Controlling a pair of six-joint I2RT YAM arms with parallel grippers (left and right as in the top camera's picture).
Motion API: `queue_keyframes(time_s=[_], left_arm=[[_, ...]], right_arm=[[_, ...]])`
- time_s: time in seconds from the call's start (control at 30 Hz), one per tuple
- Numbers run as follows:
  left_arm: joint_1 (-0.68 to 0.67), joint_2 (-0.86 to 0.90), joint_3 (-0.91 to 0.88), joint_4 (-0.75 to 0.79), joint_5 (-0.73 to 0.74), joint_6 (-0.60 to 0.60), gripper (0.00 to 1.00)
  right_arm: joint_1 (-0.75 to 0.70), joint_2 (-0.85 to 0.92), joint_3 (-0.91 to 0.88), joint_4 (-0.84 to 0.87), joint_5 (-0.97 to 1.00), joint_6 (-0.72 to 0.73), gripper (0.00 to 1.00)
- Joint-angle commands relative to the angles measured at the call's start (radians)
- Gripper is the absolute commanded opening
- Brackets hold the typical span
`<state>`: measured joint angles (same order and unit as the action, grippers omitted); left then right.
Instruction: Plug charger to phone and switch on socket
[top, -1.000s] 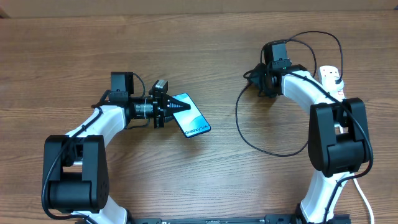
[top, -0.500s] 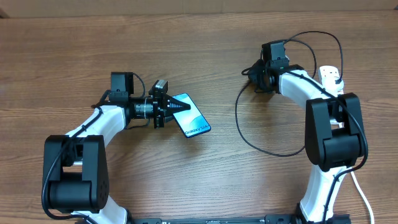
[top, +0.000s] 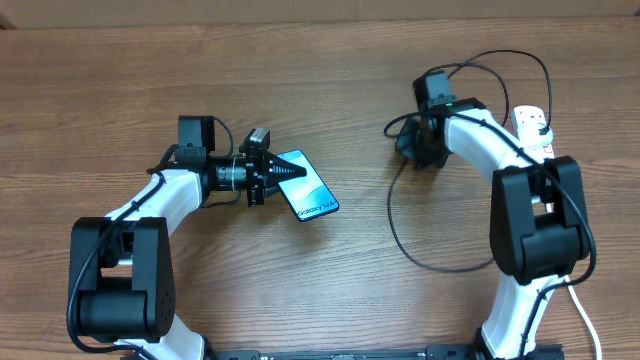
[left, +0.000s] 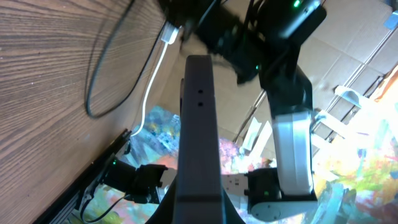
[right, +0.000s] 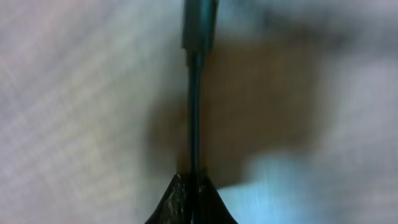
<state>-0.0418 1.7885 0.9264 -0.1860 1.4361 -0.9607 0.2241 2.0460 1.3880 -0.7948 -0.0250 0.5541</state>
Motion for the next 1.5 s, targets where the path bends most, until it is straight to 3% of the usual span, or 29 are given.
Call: queue_keyframes(time_s=[0.0, 0.17, 0.47, 0.5, 0.53, 0.57, 0.7, 0.93, 1.1, 1.2, 1.47], left_arm=[[0.004, 0.006, 0.006, 0.004, 0.058, 0.018, 0.04], [0.004, 0.006, 0.006, 0.004, 0.085, 0.018, 0.04], [0.004, 0.006, 0.006, 0.004, 0.113, 0.023, 0.04], [0.004, 0.006, 0.006, 0.004, 0.113, 0.023, 0.04], [0.004, 0.006, 0.006, 0.004, 0.113, 0.023, 0.04], [0.004, 0.006, 0.006, 0.005, 0.112, 0.023, 0.04], [0.004, 0.006, 0.006, 0.005, 0.101, 0.023, 0.05], [0.004, 0.006, 0.006, 0.005, 0.102, 0.023, 0.04], [0.004, 0.006, 0.006, 0.005, 0.101, 0.023, 0.04], [0.004, 0.007, 0.006, 0.005, 0.101, 0.023, 0.04], [0.004, 0.006, 0.006, 0.004, 0.095, 0.023, 0.04]], right_arm=[[0.071, -0.096, -0.013, -0.111, 0.007, -0.058, 0.04], [0.182, -0.106, -0.041, -0.289, 0.008, -0.058, 0.04], [0.325, -0.106, -0.160, -0.213, 0.008, 0.022, 0.05], [0.322, -0.106, -0.153, -0.212, 0.008, 0.021, 0.15], [0.316, -0.106, -0.144, -0.212, 0.008, 0.021, 0.38], [0.309, -0.106, -0.136, -0.212, 0.008, 0.021, 0.45], [0.275, -0.106, -0.088, -0.206, 0.030, 0.021, 0.54], [0.258, -0.106, -0.066, -0.175, 0.169, 0.022, 0.60], [0.259, -0.106, -0.066, -0.172, 0.183, 0.021, 0.73], [0.260, -0.106, -0.066, -0.171, 0.213, 0.021, 1.00], [0.251, -0.106, -0.066, -0.087, 0.215, 0.021, 1.00]])
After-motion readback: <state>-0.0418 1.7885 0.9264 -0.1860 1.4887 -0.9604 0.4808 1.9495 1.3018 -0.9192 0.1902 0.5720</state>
